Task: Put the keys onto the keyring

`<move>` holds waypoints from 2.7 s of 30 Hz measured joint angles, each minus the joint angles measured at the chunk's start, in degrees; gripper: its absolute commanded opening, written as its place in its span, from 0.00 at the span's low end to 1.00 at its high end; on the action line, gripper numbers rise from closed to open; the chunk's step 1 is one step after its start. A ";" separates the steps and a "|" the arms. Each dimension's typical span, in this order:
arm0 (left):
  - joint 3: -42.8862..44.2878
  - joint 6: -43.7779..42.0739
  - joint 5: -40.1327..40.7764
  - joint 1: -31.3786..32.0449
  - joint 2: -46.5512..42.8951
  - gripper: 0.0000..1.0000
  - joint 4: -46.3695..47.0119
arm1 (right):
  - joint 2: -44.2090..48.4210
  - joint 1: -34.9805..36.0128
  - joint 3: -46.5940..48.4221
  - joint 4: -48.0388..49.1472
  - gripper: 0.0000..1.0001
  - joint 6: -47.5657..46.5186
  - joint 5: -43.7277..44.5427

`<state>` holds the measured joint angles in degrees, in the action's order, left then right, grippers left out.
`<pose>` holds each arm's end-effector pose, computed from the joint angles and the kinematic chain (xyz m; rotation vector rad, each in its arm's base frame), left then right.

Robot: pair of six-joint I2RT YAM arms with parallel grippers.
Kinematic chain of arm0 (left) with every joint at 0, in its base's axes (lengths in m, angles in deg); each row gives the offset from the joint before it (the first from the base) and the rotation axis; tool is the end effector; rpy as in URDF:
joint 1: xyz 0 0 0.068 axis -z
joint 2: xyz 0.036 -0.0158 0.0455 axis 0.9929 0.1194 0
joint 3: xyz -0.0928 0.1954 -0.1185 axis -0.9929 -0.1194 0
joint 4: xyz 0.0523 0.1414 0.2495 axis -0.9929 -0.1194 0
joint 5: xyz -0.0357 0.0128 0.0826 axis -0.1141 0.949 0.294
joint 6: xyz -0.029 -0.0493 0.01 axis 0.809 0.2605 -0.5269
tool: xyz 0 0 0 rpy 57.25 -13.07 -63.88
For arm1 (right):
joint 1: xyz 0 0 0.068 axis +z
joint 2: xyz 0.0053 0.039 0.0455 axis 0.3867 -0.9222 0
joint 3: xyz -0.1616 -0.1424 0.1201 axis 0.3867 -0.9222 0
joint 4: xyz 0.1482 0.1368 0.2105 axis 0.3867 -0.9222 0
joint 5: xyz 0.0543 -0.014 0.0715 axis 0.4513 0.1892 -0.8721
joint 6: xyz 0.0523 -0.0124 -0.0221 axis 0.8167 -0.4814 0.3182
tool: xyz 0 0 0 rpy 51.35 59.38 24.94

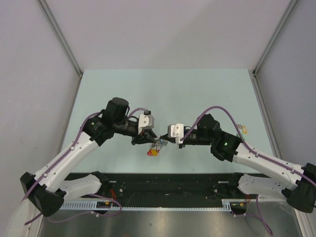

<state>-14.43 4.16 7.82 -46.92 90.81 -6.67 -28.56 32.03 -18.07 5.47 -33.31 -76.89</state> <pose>0.1906 -0.1784 0.3202 1.5489 1.4932 -0.9928 0.1515 0.2479 0.3005 -1.4718 1.0539 0.7143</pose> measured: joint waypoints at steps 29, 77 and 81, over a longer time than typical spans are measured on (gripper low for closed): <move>-3.21 5.84 -1.70 -2.78 -0.79 0.00 5.95 | 0.33 -0.26 0.00 -0.83 0.00 -0.20 0.92; -24.46 40.70 21.03 -2.67 -20.70 0.53 44.33 | 1.33 0.72 -3.06 6.78 0.00 1.84 4.66; -18.27 32.83 15.19 -5.22 -18.34 0.52 36.44 | 1.33 0.72 -3.06 5.53 0.00 1.31 4.52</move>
<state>-32.70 36.99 23.01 -52.14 72.47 29.77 -27.23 32.76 -21.13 11.00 -32.00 -72.36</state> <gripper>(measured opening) 0.529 0.007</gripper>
